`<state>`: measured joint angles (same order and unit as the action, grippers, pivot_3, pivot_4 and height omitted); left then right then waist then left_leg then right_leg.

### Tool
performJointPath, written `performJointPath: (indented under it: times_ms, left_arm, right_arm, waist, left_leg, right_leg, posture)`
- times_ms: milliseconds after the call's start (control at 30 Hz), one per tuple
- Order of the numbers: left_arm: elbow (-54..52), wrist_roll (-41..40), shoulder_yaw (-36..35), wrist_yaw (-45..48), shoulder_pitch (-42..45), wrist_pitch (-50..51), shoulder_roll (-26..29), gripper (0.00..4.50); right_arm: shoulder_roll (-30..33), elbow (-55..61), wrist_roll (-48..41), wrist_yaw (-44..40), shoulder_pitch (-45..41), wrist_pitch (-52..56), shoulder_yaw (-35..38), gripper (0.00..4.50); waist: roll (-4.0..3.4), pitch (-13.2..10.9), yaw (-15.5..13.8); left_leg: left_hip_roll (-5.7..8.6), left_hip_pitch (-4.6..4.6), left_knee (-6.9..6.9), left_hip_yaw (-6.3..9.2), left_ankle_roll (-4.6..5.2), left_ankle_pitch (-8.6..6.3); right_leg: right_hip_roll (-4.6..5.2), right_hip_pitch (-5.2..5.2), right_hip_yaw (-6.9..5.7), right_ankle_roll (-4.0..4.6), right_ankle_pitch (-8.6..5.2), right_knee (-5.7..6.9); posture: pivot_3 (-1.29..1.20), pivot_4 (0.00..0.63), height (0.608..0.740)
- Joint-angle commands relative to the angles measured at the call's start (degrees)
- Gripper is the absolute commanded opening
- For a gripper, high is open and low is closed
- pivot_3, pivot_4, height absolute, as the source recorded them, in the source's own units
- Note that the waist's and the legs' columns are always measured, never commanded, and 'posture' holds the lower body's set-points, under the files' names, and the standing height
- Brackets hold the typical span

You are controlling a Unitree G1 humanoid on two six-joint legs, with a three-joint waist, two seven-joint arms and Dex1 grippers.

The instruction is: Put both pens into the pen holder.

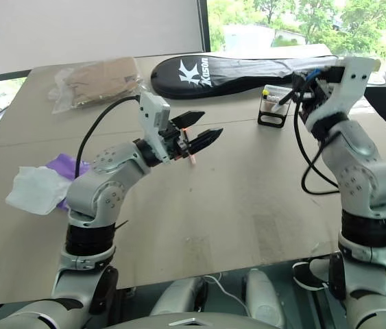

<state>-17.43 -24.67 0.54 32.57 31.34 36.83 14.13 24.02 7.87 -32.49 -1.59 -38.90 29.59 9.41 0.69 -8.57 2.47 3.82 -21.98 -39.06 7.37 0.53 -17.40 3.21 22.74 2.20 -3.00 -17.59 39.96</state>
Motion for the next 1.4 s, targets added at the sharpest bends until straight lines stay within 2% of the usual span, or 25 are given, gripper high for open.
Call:
performJointPath:
  times_ms: [33,333,433,500,567,633,700,733,800,933,967,1100,1200,1400]
  left_arm:
    - [-2.6,0.6,0.8,-1.7,0.0,-2.3,-0.6,3.68]
    - [-3.2,1.2,1.5,-3.6,-1.4,-3.7,-0.6,3.68]
    - [-2.7,1.6,1.1,-4.5,-1.6,-4.2,-0.2,3.68]
    - [-2.6,1.6,1.2,-4.9,-1.8,-4.3,0.0,3.68]
    - [-2.8,1.7,1.2,-5.1,-1.9,-4.1,0.2,3.68]
    - [-2.9,1.3,0.7,-5.6,-2.0,-3.6,0.5,3.68]
    - [-2.4,1.4,0.1,-6.7,-1.8,-2.5,0.7,3.68]
    - [-1.8,1.7,-0.3,-8.1,-1.5,-1.4,0.6,3.68]
    - [-0.1,2.6,-1.2,-11.7,-0.6,1.7,0.2,3.68]
    - [5.0,8.9,-3.3,-26.5,4.5,12.3,-2.7,3.68]
    - [6.2,11.6,-1.9,-29.3,6.6,16.8,-2.3,3.68]
    - [13.4,12.6,-5.8,-36.1,14.7,29.1,-6.9,3.68]
    - [25.5,14.6,-6.8,-38.6,21.1,33.6,-8.7,3.68]
    - [49.4,15.2,-10.9,-40.8,32.5,30.6,-11.7,3.68]
  right_arm:
    - [-1.4,-5.1,6.9,-1.5,-3.8,-8.0,-1.9,0.04]
    - [-5.3,-18.9,17.0,-4.6,-8.0,-19.8,-4.2,0.04]
    - [-6.6,-27.9,21.2,-5.6,-9.9,-27.2,-5.7,0.04]
    - [-7.3,-33.3,22.6,-6.7,-11.0,-31.6,-5.6,1.06]
    - [-7.4,-37.2,24.1,-7.3,-12.0,-34.6,-5.9,1.55]
    - [-7.3,-39.7,25.1,-8.2,-12.8,-36.8,-6.1,2.45]
    - [-7.1,-40.7,25.7,-9.3,-13.1,-37.9,-5.9,3.55]
    - [-6.8,-40.0,25.8,-10.0,-12.8,-38.1,-5.9,3.74]
    - [-5.5,-36.2,25.2,-13.7,-11.0,-36.7,-6.5,4.47]
    - [1.1,-13.7,13.8,-31.3,0.5,-25.6,-7.8,4.47]
    - [4.2,-7.1,9.6,-35.4,4.3,-21.1,-7.4,4.47]
    - [20.1,13.6,-2.1,-48.4,20.2,-9.5,-2.0,4.47]
    - [26.3,19.1,-8.1,-52.2,26.6,-5.1,3.2,4.47]
    - [27.3,21.2,-7.3,-51.2,31.5,-5.1,6.6,4.47]
  waist:
    - [0.0,0.0,0.1]
    - [0.0,0.0,-0.1]
    - [0.0,0.0,0.2]
    - [0.0,0.0,0.2]
    - [-0.01,0.0,0.3]
    - [-0.01,0.0,0.3]
    - [-0.01,0.0,0.3]
    - [-0.01,0.0,0.3]
    - [-0.01,0.0,0.3]
    - [-0.01,0.0,-0.5]
    - [0.0,0.0,-0.7]
    - [0.02,0.0,-1.7]
    - [0.06,0.0,-1.6]
    - [0.18,-0.1,-1.7]
  left_leg:
    - [-0.01,0.0,0.01,0.0,0.0,0.0]
    - [-0.04,-0.01,0.05,-0.08,-0.01,0.0]
    - [-0.03,-0.01,0.05,-0.08,-0.01,0.0]
    - [-0.04,0.03,0.06,-0.14,-0.01,0.0]
    - [-0.05,0.02,0.07,-0.13,-0.01,0.0]
    - [-0.05,0.02,0.07,-0.13,-0.01,0.0]
    - [-0.05,0.01,0.07,-0.13,-0.01,0.0]
    - [-0.04,0.01,0.06,-0.14,-0.01,0.0]
    - [-0.05,0.01,0.06,-0.12,-0.01,0.0]
    - [-0.03,-0.13,-0.04,0.17,-0.01,0.0]
    - [-0.01,-0.22,-0.09,0.25,-0.01,0.0]
    - [0.13,-0.58,-0.26,0.43,0.0,0.0]
    - [0.1,-0.66,-0.32,0.42,0.0,0.0]
    - [0.05,-0.33,-0.21,0.28,0.0,0.0]
  right_leg:
    - [-0.01,0.01,0.0,0.0,0.0,0.0]
    - [-0.02,0.08,0.08,0.0,0.0,-0.01]
    - [-0.03,0.08,0.08,0.0,0.0,-0.01]
    - [-0.04,0.08,0.12,0.0,0.0,0.0]
    - [-0.04,0.08,0.11,0.0,0.0,0.0]
    - [-0.04,0.09,0.11,0.0,0.0,-0.01]
    - [-0.04,0.09,0.11,0.0,0.0,-0.02]
    - [-0.04,0.09,0.12,0.0,0.0,-0.02]
    - [-0.04,0.09,0.11,0.0,0.0,0.0]
    - [-0.02,0.07,0.02,0.0,0.0,-0.06]
    - [-0.02,0.06,-0.07,0.0,0.0,-0.07]
    - [-0.02,0.21,-0.34,-0.01,0.0,-0.11]
    - [0.06,0.24,-0.51,-0.02,0.01,-0.07]
    - [0.05,0.07,-0.4,-0.02,0.01,0.0]
  posture:
    - [0.0,0.15,0.74]
    - [0.0,0.15,0.74]
    - [0.0,0.15,0.74]
    - [0.0,0.15,0.74]
    - [0.0,0.15,0.74]
    - [0.0,0.15,0.74]
    - [0.0,0.15,0.74]
    - [0.0,0.15,0.74]
    - [0.0,0.15,0.74]
    - [0.0,0.15,0.74]
    - [0.0,0.15,0.74]
    - [0.0,0.15,0.74]
    - [0.0,0.15,0.74]
    - [0.0,0.15,0.74]
